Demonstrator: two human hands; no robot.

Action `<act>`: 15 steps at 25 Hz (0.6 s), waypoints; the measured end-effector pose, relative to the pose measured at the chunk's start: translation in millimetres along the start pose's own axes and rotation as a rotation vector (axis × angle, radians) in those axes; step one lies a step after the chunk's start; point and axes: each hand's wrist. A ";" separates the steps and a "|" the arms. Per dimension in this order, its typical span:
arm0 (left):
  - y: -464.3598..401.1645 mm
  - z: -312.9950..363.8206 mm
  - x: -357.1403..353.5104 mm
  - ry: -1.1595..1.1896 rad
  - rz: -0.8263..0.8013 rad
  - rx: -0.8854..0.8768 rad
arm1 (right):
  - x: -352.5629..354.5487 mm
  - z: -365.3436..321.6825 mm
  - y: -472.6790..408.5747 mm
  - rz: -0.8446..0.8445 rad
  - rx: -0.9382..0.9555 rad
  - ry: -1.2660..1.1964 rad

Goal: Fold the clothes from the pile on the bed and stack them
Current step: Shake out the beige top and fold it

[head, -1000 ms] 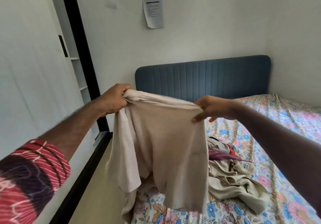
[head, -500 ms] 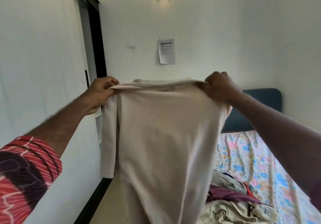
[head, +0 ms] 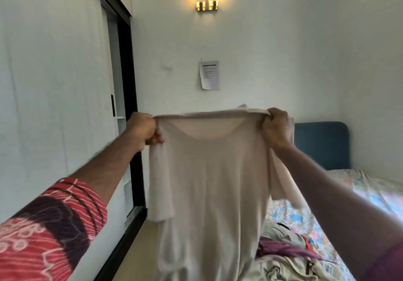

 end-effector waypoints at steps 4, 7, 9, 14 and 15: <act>16.4 17.9 -4.6 -0.193 0.002 -0.425 | 3.7 -26.6 7.8 0.101 0.404 -0.013; 23.0 25.2 -10.1 -0.571 0.021 -0.651 | 16.9 -45.5 8.2 0.128 0.595 0.176; 31.5 35.5 -8.3 -0.693 0.190 -0.736 | 35.8 -62.0 9.7 0.216 0.597 0.243; 63.8 80.8 7.8 -0.682 0.407 -0.971 | 95.6 -92.2 7.8 0.399 0.633 0.335; 71.5 94.6 11.8 -0.673 0.443 -1.026 | 111.0 -100.5 9.4 0.426 0.642 0.347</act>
Point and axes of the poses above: each hand's wrist, its own y-axis away from the middle knuckle, its own x-axis out of the back of the hand, z = x × y, and after that the axes turned 9 degrees about -z, right-handed
